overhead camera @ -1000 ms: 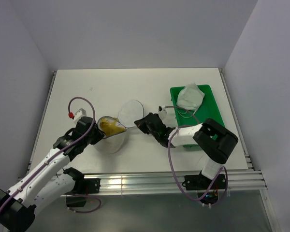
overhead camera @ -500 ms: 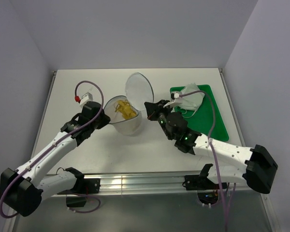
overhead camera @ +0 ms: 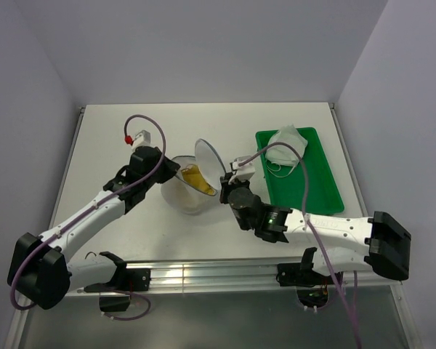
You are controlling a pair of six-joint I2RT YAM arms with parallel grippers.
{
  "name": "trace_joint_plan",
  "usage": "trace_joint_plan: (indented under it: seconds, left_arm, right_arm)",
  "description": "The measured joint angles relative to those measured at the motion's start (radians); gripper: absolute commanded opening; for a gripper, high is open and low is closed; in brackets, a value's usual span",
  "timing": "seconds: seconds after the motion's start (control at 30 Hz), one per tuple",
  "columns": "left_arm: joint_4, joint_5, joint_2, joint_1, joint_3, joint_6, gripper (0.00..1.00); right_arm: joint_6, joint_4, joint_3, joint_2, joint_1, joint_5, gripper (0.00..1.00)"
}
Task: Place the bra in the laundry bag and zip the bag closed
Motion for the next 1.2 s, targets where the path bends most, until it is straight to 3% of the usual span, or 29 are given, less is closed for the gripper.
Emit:
trace_joint_plan:
  seconds: [0.3,0.57,0.67,0.77,0.9,1.07,1.2]
  left_arm:
    - [0.065,0.058,-0.009,-0.036,-0.09,0.002,0.0]
    - [0.063,0.07,-0.092,-0.064,-0.195,-0.024,0.0]
    - [0.076,0.082,-0.111,-0.067,-0.209,-0.023,0.0]
    - [0.104,0.093,-0.11,-0.068,-0.21,-0.023,0.0]
    - [0.138,0.114,-0.108,-0.068,-0.21,-0.023,0.0]
    - [0.159,0.131,-0.108,-0.068,-0.211,-0.022,0.0]
    - [0.173,0.14,-0.108,-0.068,-0.22,-0.022,0.0]
  right_arm:
    - [0.193,-0.317,0.171,0.241,0.098,0.374,0.0]
    - [0.632,-0.875,0.487,0.399,0.131,0.59,0.0]
    - [0.88,-1.198,0.665,0.519,0.143,0.631,0.0]
    - [1.059,-1.371,0.757,0.652,0.177,0.658,0.0]
    - [1.176,-1.498,0.758,0.749,0.236,0.659,0.0]
    - [1.219,-1.568,0.768,0.758,0.274,0.665,0.0]
    - [1.211,-1.591,0.797,0.758,0.274,0.665,0.14]
